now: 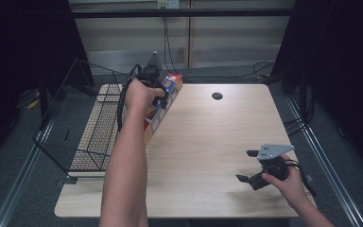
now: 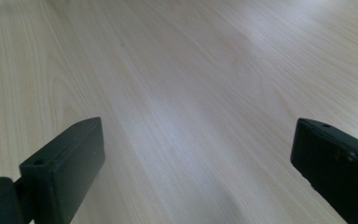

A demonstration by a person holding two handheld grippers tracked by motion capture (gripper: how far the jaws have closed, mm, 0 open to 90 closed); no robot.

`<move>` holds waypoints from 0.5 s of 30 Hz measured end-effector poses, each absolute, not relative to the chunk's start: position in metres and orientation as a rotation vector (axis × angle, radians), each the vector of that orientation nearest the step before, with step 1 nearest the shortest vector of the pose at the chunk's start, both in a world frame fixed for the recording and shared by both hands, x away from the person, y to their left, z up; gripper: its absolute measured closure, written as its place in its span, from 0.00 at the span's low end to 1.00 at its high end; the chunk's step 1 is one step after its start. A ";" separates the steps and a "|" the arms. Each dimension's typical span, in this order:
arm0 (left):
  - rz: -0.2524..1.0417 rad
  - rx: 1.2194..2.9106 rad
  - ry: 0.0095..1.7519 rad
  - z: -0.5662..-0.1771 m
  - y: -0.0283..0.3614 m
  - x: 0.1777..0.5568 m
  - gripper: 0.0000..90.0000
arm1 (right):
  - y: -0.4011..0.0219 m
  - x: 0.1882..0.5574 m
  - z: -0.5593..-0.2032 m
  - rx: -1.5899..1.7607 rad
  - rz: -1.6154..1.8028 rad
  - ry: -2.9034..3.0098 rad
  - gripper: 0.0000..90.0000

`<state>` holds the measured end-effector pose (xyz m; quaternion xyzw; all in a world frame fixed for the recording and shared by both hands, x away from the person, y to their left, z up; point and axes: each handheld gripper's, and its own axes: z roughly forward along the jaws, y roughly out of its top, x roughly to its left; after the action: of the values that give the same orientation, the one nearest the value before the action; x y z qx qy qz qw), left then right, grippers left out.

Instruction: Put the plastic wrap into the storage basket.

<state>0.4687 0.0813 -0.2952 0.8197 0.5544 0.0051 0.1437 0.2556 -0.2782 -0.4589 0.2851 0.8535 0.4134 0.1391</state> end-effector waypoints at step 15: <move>0.031 2.314 1.649 -0.276 0.105 0.463 0.48 | -0.278 0.256 -0.459 0.820 1.198 2.463 0.03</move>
<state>0.4633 0.1052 -0.2758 0.8052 0.5739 0.0107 0.1494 0.2558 -0.2780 -0.4588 0.2839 0.8529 0.4148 0.1409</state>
